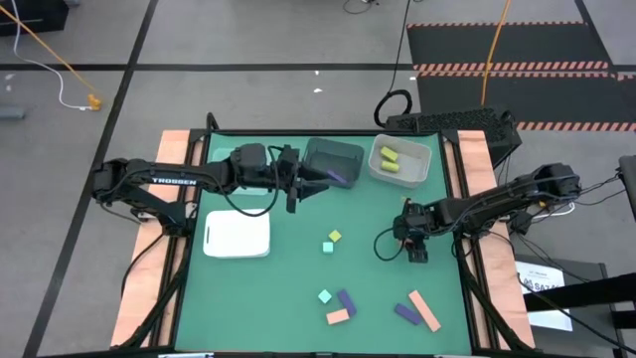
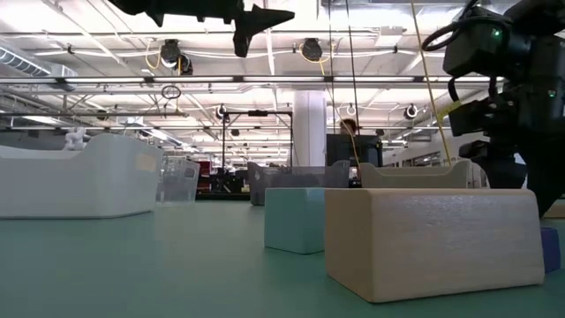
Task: Sort & place blocks by color
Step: Put the top left brown block into the white bin
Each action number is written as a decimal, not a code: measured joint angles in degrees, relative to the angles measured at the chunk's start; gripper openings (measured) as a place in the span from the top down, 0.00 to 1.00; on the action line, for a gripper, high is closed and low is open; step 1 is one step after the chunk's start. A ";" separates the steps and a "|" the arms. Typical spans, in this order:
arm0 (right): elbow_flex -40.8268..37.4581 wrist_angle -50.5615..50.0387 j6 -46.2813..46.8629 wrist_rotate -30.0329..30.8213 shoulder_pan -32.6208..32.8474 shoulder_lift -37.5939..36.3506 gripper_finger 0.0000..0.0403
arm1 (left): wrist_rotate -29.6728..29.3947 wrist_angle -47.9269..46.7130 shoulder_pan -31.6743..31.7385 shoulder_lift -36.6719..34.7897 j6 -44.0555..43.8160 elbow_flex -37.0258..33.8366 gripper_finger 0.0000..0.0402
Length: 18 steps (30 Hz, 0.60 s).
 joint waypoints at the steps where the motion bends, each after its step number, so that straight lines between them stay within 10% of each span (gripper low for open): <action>1: -0.01 0.22 0.08 0.10 0.00 0.01 0.54 | 0.00 0.00 0.00 0.00 -0.03 0.00 0.55; 5: -0.15 0.70 1.34 0.23 -0.04 -0.75 0.72 | 0.00 -0.01 0.00 0.00 -0.22 0.00 0.55; 18: 0.20 15.38 10.84 7.35 -2.32 -8.35 0.73 | -0.09 -1.72 0.07 0.04 3.27 0.00 0.55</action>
